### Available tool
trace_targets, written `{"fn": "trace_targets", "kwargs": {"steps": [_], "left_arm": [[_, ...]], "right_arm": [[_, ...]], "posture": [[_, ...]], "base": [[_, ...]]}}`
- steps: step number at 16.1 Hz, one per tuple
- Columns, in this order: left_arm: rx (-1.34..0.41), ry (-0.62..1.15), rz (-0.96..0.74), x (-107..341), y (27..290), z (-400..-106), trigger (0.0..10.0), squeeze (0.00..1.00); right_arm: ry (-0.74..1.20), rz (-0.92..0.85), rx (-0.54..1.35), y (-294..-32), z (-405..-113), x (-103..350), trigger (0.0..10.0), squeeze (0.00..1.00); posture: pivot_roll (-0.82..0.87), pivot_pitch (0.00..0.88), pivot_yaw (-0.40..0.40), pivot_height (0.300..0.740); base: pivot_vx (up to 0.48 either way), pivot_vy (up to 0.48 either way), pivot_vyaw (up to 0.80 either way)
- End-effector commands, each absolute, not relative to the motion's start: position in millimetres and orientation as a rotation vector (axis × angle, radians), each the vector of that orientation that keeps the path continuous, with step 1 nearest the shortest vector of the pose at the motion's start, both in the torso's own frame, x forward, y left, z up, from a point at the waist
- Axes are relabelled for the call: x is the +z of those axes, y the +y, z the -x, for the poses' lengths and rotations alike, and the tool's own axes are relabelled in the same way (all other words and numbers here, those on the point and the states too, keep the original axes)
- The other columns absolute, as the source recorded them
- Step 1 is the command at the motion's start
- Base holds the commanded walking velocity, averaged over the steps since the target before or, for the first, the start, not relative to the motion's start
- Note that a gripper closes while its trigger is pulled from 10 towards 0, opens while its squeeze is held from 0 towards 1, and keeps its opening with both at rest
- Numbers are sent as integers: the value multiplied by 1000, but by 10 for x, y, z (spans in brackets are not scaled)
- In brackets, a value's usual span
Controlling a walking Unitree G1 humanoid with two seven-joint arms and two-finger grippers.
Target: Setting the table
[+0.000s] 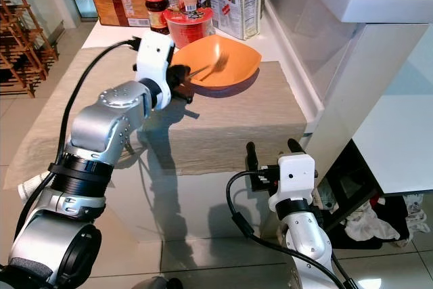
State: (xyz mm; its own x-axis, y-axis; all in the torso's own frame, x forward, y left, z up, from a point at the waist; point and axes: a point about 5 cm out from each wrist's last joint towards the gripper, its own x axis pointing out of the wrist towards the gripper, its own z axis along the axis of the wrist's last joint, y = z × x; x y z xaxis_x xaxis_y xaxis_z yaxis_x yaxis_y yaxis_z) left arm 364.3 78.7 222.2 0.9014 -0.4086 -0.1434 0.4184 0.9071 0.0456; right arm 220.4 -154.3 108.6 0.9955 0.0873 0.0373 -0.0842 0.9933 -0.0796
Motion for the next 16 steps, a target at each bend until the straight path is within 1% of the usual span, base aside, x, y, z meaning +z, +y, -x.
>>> {"fn": "trace_targets", "kwargs": {"steps": [1, 3, 4, 5, 6, 11, 16], "left_arm": [[-416, 65, -61, 2387, 791, -3654, 0, 0], [-432, 41, -130, 2404, 764, -3645, 0, 0], [-420, 32, -179, 2405, 758, -3648, 5922, 0], [-414, 27, -192, 2394, 761, -3653, 10000, 0], [-418, 28, -184, 2381, 763, -3653, 10000, 1000], [-452, 3, -197, 2407, 725, -3647, 10000, 1000], [-456, 25, -262, 2339, 739, -3771, 10000, 1000]], "right_arm": [[-36, 85, 87, -1542, -2215, 1091, 10000, 0], [-37, 86, 90, -1536, -2219, 1092, 10000, 0], [-37, 86, 91, -1533, -2222, 1093, 10000, 0], [-37, 86, 91, -1532, -2222, 1088, 10000, 0], [-36, 86, 91, -1530, -2221, 1084, 10000, 0], [-35, 87, 95, -1520, -2210, 1073, 10000, 0], [-36, 84, 90, -1516, -2194, 1069, 10000, 0]], "posture": [[-131, 25, 53, 740], [-131, 25, 53, 740], [-131, 25, 53, 740], [-128, 14, 52, 740], [-128, 14, 52, 740], [-131, 5, 55, 740], [-135, 4, 58, 740]], "base": [[0, 0, 0], [0, 0, 0], [0, 0, 0], [0, 0, 0], [0, 0, 0], [0, 0, 0], [0, 0, 0]]}}
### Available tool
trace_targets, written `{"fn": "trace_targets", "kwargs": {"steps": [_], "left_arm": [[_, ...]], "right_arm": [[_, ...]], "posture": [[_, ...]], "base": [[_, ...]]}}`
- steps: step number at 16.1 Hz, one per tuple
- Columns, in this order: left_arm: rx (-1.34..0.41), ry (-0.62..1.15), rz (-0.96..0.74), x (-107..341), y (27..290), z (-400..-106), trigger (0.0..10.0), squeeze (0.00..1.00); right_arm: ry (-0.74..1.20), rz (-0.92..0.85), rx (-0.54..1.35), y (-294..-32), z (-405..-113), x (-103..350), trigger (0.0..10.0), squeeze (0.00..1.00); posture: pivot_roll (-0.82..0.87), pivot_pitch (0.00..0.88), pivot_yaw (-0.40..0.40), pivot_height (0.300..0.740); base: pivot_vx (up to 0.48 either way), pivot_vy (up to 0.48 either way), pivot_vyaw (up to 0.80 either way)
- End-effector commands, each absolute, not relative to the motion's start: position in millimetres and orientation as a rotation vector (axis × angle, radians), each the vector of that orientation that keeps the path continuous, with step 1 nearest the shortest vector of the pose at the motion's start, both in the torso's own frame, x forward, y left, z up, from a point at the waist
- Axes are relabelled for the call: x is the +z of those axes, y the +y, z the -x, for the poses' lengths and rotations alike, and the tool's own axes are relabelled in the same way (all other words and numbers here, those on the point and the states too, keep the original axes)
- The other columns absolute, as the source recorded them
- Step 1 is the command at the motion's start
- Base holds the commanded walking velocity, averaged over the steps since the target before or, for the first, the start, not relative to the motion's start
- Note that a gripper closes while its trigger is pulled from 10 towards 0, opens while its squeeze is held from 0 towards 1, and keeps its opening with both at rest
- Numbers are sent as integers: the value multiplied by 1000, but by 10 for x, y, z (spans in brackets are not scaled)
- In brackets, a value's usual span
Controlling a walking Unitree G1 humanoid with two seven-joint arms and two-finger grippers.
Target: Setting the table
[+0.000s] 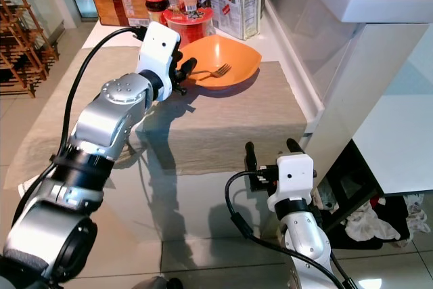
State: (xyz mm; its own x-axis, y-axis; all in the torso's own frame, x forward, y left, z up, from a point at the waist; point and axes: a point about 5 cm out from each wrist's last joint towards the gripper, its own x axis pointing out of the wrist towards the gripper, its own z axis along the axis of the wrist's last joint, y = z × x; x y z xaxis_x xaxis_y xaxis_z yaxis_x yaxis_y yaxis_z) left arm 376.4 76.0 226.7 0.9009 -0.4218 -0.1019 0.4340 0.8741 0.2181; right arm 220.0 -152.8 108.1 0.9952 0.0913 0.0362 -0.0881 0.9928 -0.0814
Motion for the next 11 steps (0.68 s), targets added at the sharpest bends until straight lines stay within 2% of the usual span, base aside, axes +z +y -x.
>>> {"fn": "trace_targets", "kwargs": {"steps": [1, 7, 8, 11], "left_arm": [[-468, 27, -272, 2352, 727, -3806, 10000, 1000], [-503, 78, -280, 2297, 618, -3977, 10000, 1000], [-519, 97, -305, 2285, 581, -4003, 10000, 0], [-564, 131, -368, 2292, 482, -4046, 10000, 0]], "right_arm": [[-36, 84, 89, -1514, -2192, 1071, 10000, 0], [-39, 81, 74, -1513, -2172, 1083, 10000, 0], [-38, 81, 73, -1511, -2168, 1084, 10000, 0], [-34, 78, 67, -1504, -2165, 1073, 10000, 0]], "posture": [[-140, 8, 61, 740], [-154, 17, 74, 740], [-157, 21, 78, 740], [-162, 30, 86, 740]], "base": [[0, 0, 0], [0, 0, 0], [0, 0, 0], [0, 0, 0]]}}
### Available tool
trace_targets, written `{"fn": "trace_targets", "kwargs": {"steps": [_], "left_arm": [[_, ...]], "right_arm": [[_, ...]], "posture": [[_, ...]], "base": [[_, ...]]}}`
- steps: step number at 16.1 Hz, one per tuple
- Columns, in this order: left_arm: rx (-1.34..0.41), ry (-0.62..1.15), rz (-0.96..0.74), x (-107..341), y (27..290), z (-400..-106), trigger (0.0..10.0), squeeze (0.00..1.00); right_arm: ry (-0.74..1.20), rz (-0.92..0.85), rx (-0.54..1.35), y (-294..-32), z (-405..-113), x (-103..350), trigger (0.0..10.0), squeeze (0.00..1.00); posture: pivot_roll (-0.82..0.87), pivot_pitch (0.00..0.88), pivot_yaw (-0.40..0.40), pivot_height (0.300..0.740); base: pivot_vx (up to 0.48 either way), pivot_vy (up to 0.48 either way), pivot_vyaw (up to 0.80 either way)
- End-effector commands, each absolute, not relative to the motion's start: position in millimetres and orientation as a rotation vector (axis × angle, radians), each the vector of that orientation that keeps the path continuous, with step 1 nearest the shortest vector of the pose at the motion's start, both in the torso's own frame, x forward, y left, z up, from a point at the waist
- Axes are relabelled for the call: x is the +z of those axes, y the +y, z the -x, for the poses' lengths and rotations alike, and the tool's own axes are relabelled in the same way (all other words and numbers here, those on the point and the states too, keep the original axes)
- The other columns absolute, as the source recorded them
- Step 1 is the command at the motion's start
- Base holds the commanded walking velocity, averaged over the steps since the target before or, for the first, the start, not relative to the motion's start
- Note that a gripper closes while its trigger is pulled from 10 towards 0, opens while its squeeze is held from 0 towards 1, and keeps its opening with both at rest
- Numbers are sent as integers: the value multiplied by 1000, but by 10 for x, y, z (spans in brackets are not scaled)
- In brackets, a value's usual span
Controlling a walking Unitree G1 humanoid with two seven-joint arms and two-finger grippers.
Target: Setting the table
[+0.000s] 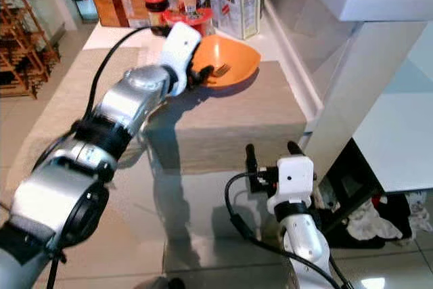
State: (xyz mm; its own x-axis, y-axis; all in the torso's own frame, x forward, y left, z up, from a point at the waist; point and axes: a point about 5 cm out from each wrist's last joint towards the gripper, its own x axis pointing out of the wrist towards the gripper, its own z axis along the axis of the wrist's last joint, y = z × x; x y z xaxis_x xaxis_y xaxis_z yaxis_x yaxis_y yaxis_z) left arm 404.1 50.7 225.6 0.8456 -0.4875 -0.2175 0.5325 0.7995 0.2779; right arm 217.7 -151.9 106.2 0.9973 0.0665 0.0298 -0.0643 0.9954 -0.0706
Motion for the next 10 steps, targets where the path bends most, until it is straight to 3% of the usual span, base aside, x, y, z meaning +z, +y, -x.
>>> {"fn": "trace_targets", "kwargs": {"steps": [1, 7, 10], "left_arm": [[-570, 135, -385, 2312, 461, -4064, 10000, 0], [-567, 121, -404, 2447, 415, -4121, 10000, 0], [-489, 61, -256, 2512, 520, -4161, 10000, 0]], "right_arm": [[-33, 77, 65, -1498, -2160, 1067, 10000, 0], [-25, 72, 48, -1488, -2107, 1053, 10000, 0], [-25, 73, 45, -1487, -2093, 1059, 10000, 0]], "posture": [[-168, 36, 95, 740], [-178, 46, 104, 740], [-180, 49, 102, 740]], "base": [[0, 0, 0], [0, 0, 0], [0, 0, 0]]}}
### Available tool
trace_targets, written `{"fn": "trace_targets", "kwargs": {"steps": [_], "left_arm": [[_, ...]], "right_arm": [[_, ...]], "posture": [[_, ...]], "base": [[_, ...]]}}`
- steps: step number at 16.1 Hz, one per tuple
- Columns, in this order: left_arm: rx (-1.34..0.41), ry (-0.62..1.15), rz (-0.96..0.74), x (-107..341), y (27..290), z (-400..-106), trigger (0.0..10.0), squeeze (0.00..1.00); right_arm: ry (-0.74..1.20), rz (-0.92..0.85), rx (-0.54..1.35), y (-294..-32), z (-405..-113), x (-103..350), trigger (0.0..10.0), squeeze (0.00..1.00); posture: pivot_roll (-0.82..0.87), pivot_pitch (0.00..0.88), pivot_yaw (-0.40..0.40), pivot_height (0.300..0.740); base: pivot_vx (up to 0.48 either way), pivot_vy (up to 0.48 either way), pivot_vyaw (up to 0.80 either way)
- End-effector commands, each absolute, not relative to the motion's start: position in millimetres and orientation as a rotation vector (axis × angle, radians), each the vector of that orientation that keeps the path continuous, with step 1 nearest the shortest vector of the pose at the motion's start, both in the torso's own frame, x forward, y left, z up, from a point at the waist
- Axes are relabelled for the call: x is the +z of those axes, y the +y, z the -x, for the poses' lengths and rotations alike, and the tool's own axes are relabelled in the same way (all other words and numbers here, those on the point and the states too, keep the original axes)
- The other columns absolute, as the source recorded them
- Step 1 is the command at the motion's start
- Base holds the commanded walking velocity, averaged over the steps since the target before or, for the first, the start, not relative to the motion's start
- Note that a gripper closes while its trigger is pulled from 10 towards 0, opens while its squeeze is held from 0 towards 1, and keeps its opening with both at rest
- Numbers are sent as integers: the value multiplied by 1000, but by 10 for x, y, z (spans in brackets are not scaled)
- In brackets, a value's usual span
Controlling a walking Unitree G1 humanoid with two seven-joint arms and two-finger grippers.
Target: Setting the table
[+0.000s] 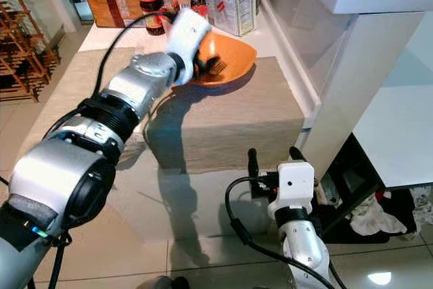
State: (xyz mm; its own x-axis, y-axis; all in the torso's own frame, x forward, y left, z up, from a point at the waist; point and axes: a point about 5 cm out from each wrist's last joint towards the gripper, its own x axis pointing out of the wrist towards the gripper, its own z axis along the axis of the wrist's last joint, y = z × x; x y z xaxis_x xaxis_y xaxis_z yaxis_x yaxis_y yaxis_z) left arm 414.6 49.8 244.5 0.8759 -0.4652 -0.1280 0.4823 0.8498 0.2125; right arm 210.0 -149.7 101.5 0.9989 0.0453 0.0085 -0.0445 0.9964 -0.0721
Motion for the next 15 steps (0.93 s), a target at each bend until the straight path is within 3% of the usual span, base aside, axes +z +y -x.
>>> {"fn": "trace_targets", "kwargs": {"steps": [1, 3, 6, 10, 13, 14, 15], "left_arm": [[-441, -31, -163, 2616, 600, -4173, 10000, 0], [-444, -186, -69, 2703, 711, -4064, 10000, 0], [-486, -348, 9, 2615, 1007, -3493, 10000, 0], [-353, -244, -75, 2061, 1463, -3085, 10000, 0], [-556, -7, -79, 1683, 1332, -2775, 10000, 0], [-514, 1, -96, 1575, 1395, -2711, 10000, 0], [-368, -102, -145, 1584, 1543, -2667, 10000, 0]], "right_arm": [[-33, 72, 37, -1497, -2082, 1073, 10000, 0], [-45, 76, 20, -1534, -2073, 1094, 10000, 0], [-66, 86, 3, -1588, -2098, 1119, 10000, 0], [-107, 98, -2, -1611, -2186, 1168, 10000, 0], [-132, 116, -2, -1628, -2254, 1204, 10000, 0], [-145, 125, -9, -1634, -2275, 1220, 10000, 0], [-160, 135, -19, -1648, -2283, 1239, 10000, 0]], "posture": [[-180, 50, 100, 740], [-178, 52, 97, 740], [-142, 39, 83, 740], [-93, 25, 69, 740], [-86, 10, 57, 740], [-87, 5, 55, 740], [-88, 0, 50, 740]], "base": [[0, 0, 0], [0, 0, 0], [0, 0, 0], [0, 0, 0], [0, 0, 0], [0, 0, 0], [0, 0, 0]]}}
